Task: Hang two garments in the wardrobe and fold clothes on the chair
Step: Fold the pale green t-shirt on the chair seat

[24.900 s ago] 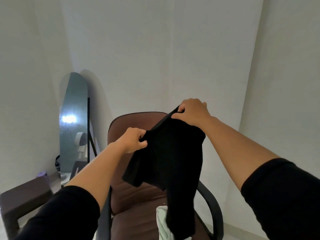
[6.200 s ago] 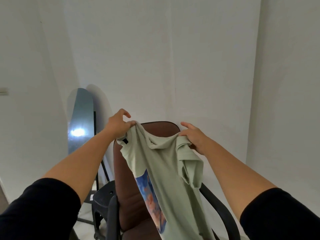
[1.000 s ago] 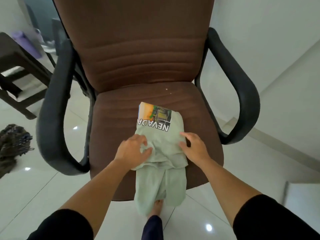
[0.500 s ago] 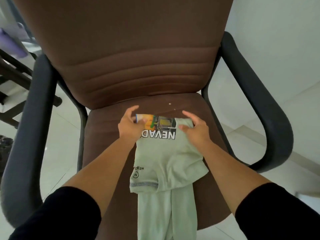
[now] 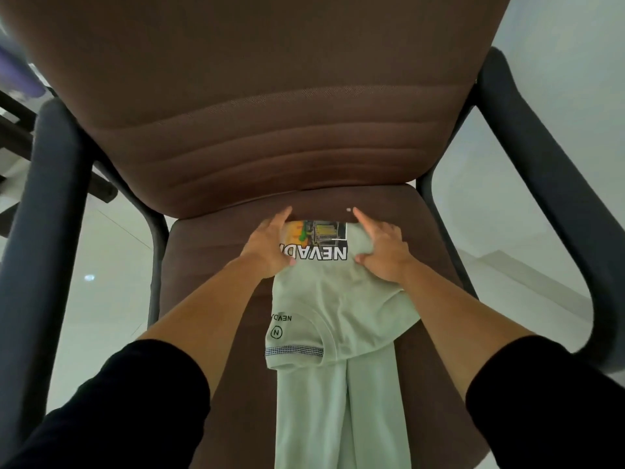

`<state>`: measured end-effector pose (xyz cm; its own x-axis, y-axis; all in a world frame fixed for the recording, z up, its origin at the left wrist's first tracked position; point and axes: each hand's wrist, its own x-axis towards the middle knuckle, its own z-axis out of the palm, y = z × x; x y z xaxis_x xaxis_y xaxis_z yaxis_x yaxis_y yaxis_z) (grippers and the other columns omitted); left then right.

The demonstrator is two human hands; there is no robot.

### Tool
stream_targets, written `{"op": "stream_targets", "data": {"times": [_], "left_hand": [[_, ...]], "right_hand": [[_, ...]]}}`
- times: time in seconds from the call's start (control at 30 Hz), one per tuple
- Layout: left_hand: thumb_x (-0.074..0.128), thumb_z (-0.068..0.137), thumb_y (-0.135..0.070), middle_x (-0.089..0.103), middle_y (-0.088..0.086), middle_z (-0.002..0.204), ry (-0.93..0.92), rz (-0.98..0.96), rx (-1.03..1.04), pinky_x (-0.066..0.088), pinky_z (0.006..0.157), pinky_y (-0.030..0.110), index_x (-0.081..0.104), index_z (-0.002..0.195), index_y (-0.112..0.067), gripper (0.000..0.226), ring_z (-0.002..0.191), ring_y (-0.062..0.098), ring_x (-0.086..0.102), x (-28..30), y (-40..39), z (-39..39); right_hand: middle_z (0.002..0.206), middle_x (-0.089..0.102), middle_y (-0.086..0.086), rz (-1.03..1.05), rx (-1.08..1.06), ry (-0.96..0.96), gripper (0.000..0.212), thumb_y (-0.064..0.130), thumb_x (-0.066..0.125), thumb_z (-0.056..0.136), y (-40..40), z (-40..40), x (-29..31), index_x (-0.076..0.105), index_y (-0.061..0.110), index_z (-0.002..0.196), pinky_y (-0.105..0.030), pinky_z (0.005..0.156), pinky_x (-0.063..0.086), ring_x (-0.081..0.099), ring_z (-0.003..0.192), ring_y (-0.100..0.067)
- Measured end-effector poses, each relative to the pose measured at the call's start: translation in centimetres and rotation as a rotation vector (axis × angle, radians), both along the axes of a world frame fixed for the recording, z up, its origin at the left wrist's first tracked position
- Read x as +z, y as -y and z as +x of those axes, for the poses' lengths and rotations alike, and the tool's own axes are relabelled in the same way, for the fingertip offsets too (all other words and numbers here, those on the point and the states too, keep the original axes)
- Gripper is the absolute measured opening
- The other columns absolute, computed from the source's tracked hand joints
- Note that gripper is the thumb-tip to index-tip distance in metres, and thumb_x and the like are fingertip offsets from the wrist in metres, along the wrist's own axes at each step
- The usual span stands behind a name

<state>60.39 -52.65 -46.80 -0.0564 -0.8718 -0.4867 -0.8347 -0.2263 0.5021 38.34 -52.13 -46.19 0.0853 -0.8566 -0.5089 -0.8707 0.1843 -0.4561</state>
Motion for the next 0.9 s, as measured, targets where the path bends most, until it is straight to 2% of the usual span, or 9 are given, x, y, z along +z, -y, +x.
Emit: {"op": "stream_targets", "data": {"times": [0.07,0.13,0.2,0.27,0.43,0.57,0.7,0.77,0.9], "left_hand": [[0.08,0.07,-0.018,0.031,0.01,0.143,0.046,0.025,0.011,0.032,0.111,0.039,0.017,0.149,-0.026,0.101,0.134,0.028,0.033,-0.4,-0.1,-0.2],[0.08,0.068,-0.027,0.036,0.008,0.131,0.137,-0.007,-0.028,0.037,0.107,0.04,0.042,0.138,-0.023,0.08,0.127,0.027,0.038,-0.2,-0.1,-0.2],[0.078,0.069,-0.033,0.04,0.005,0.122,0.217,-0.084,-0.037,0.039,0.102,0.041,0.061,0.114,-0.023,0.049,0.121,0.024,0.04,0.9,-0.2,-0.2],[0.077,0.072,-0.036,0.047,0.001,0.119,0.238,-0.187,-0.008,0.036,0.097,0.042,0.065,0.1,-0.023,0.034,0.118,0.023,0.041,2.8,0.0,-0.3],[0.077,0.073,-0.033,0.058,0.0,0.108,0.128,-0.478,0.115,0.032,0.089,0.037,0.064,0.09,-0.019,0.025,0.114,0.023,0.045,8.7,0.5,-1.3],[0.074,0.074,-0.028,0.062,-0.006,0.108,0.074,-0.582,0.065,0.029,0.094,0.037,0.065,0.086,-0.02,0.017,0.115,0.018,0.046,10.9,-3.1,-1.3],[0.069,0.075,-0.021,0.062,-0.008,0.107,0.105,-0.522,-0.011,0.023,0.103,0.042,0.063,0.087,-0.026,0.014,0.117,0.015,0.046,10.4,-11.2,-1.4],[0.069,0.074,-0.022,0.06,-0.01,0.104,0.095,-0.487,-0.038,0.02,0.105,0.044,0.057,0.078,-0.03,0.015,0.116,0.015,0.046,9.7,-16.0,-1.6],[0.071,0.063,-0.06,0.044,-0.018,0.118,0.08,-0.189,-0.068,0.014,0.113,0.049,0.056,0.078,-0.036,0.032,0.123,0.005,0.033,6.0,-24.6,-2.1]], "right_hand": [[0.143,0.035,-0.009,-0.014,-0.004,-0.001,0.087,0.019,0.066,0.083,0.0,0.2,0.2,0.013,0.035,0.149,-0.045,0.111,0.027,0.025,0.134,-0.03],[0.137,0.047,-0.011,-0.054,0.001,-0.026,0.073,0.016,0.069,0.08,-0.1,0.4,0.8,0.034,0.022,0.144,-0.034,0.106,0.031,0.039,0.128,-0.029],[0.116,0.063,-0.012,-0.115,-0.057,-0.034,0.046,0.015,0.07,0.076,-0.1,0.4,1.9,0.061,0.017,0.121,-0.031,0.092,0.043,0.056,0.111,-0.029],[0.098,0.066,-0.012,-0.217,-0.108,-0.046,0.029,0.019,0.071,0.075,-0.2,0.4,3.5,0.07,0.017,0.104,-0.035,0.082,0.05,0.06,0.098,-0.03],[0.102,0.055,-0.009,-0.501,-0.137,-0.151,0.026,0.027,0.066,0.082,0.1,0.1,8.4,0.069,0.027,0.108,-0.042,0.085,0.044,0.046,0.105,-0.03],[0.104,0.056,-0.005,-0.551,-0.066,-0.098,0.029,0.019,0.059,0.084,-3.3,-1.3,10.4,0.069,0.031,0.108,-0.038,0.083,0.039,0.045,0.107,-0.027],[0.11,0.064,-0.004,-0.548,0.013,0.02,0.039,0.006,0.063,0.075,-10.6,-2.3,10.5,0.071,0.023,0.109,-0.045,0.091,0.043,0.05,0.11,-0.029],[0.113,0.063,-0.002,-0.505,0.053,0.016,0.04,0.007,0.064,0.074,-14.8,-2.7,10.0,0.07,0.023,0.11,-0.042,0.095,0.041,0.048,0.113,-0.025],[0.122,0.056,0.002,-0.212,-0.019,0.073,0.027,0.027,0.065,0.079,-22.9,-3.4,6.4,0.07,0.022,0.106,-0.04,0.105,0.033,0.043,0.122,-0.017]]}}
